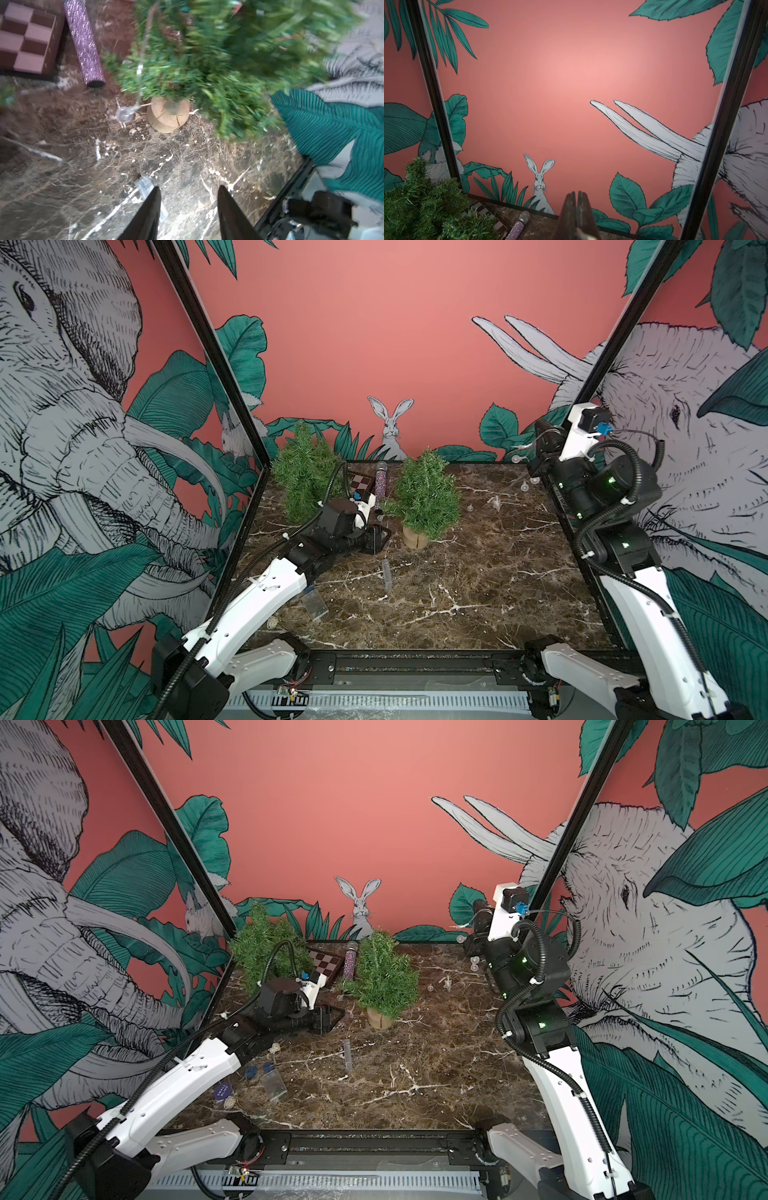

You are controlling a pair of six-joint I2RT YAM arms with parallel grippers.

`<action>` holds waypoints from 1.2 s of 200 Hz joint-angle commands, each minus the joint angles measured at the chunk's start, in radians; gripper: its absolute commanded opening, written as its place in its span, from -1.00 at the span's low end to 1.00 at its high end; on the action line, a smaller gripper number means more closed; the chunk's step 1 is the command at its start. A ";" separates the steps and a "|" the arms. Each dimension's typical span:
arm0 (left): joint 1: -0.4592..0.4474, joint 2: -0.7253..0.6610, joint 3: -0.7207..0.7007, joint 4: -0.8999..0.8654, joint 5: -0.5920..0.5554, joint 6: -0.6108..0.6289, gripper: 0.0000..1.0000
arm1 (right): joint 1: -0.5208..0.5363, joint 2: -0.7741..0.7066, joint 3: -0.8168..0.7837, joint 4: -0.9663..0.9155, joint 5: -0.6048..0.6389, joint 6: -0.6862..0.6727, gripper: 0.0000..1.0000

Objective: Wrap string light around the christmas tree
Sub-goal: Wrap the light string around the Christmas tree.

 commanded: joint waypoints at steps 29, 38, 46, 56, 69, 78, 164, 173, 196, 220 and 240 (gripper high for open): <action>-0.354 0.125 0.121 0.233 -0.226 0.266 0.22 | 0.003 -0.034 0.032 -0.221 -0.029 0.053 -1.00; -0.403 0.182 0.157 0.295 -0.233 0.341 0.25 | 0.003 -0.040 0.027 -0.226 -0.059 0.054 -1.00; -0.432 0.228 0.188 0.345 -0.232 0.407 0.28 | 0.004 -0.046 0.019 -0.225 -0.082 0.057 -1.00; -0.443 0.294 0.227 0.400 -0.232 0.460 0.28 | 0.003 -0.052 0.009 -0.220 -0.102 0.056 -1.00; -0.441 0.369 0.265 0.456 -0.234 0.492 0.25 | 0.001 -0.058 0.006 -0.213 -0.121 0.062 -1.00; -0.437 0.406 0.279 0.504 -0.224 0.503 0.22 | 0.001 -0.059 0.008 -0.212 -0.137 0.069 -1.00; -0.265 0.514 0.376 0.586 0.046 0.405 0.07 | 0.001 -0.074 -0.096 -0.118 -0.250 0.165 -1.00; -0.265 0.523 0.414 0.562 0.082 0.427 0.13 | 0.000 -0.076 -0.102 -0.110 -0.266 0.174 -1.00; -0.265 0.548 0.484 0.555 0.138 0.440 0.22 | 0.000 -0.087 -0.133 -0.086 -0.302 0.211 -1.00; -0.266 0.573 0.541 0.571 0.187 0.406 0.24 | 0.000 -0.103 -0.177 -0.076 -0.318 0.236 -1.00; -0.267 0.586 0.563 0.601 0.217 0.377 0.20 | 0.000 -0.114 -0.194 -0.076 -0.319 0.244 -1.00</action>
